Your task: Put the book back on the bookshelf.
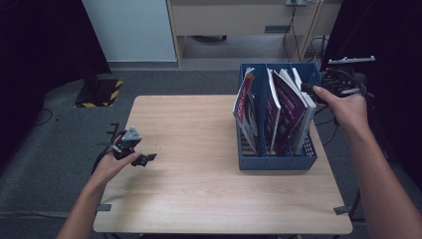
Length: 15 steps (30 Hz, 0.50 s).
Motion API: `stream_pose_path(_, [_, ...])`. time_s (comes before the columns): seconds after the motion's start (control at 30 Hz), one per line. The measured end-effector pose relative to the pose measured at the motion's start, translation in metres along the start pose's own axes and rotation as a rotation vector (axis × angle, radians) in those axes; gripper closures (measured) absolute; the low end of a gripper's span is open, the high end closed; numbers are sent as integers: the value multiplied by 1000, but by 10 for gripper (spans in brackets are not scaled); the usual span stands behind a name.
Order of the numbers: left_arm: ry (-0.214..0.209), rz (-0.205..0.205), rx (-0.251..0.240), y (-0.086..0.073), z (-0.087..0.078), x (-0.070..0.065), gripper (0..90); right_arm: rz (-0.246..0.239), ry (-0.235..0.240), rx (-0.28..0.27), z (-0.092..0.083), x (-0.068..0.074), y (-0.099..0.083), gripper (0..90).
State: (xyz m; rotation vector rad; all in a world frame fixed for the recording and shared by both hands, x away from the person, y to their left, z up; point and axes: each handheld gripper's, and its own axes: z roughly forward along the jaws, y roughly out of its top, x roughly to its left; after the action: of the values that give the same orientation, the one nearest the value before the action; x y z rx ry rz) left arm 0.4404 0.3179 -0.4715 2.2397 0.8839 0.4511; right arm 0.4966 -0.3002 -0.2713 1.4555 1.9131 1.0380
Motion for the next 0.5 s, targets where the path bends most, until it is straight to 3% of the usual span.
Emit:
stream_pose_path(0.23, [2,-2,1,0,1,-1,35,-6,-2,-25,-5,-1,-1,96])
stream_pose_path(0.5, [9,6,8,1,4,-4,36,-19,3,-37,-13,-1,-7,82])
